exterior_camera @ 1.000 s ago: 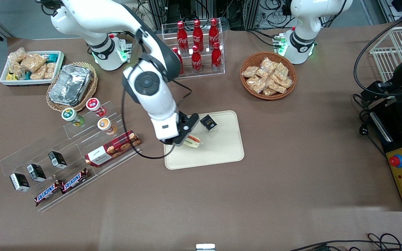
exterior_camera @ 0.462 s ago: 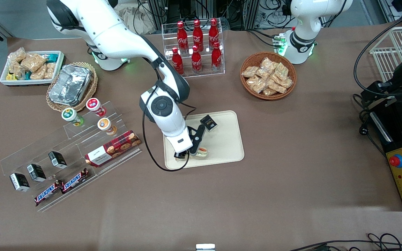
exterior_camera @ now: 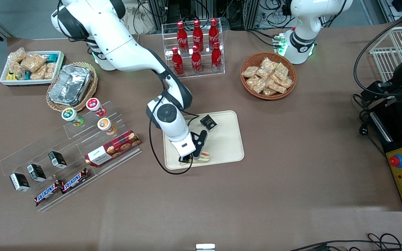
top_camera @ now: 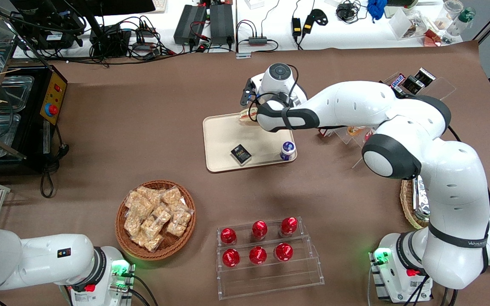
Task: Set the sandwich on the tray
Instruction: 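Open the right gripper and raise it away from the tray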
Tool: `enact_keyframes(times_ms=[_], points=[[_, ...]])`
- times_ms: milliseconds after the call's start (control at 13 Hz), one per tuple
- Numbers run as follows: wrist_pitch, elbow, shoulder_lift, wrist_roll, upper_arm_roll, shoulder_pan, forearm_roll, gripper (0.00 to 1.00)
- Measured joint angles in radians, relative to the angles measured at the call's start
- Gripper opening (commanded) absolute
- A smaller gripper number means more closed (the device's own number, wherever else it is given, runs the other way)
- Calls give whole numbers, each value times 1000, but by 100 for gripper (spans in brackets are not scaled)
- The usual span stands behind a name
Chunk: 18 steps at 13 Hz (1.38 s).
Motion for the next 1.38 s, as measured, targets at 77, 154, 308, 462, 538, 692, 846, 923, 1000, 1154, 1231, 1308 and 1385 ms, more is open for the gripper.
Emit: enact_keyframes(times_ms=[77, 154, 308, 462, 538, 692, 846, 923, 1000, 1154, 1231, 1308, 1385], points=[[10, 1, 3, 0, 0, 6, 0, 100], [22, 1, 6, 0, 0, 10, 0, 100], [33, 3, 8, 0, 1, 20, 0, 100], [39, 13, 7, 0, 17, 24, 0, 100], [40, 21, 6, 2, 24, 24, 1, 100], [43, 44, -10, 8, 25, 22, 28, 100], [4, 56, -67, 9, 21, 16, 81, 100], [-50, 57, -109, 12, 17, 6, 93, 100], [-109, 58, -152, 14, 15, -15, 96, 100], [-255, 61, -245, 15, 12, -88, 97, 100], [-337, 63, -292, 15, 10, -136, 97, 100], [-415, 64, -339, 15, 10, -189, 97, 100], [-486, 65, -381, 16, 10, -245, 97, 100]])
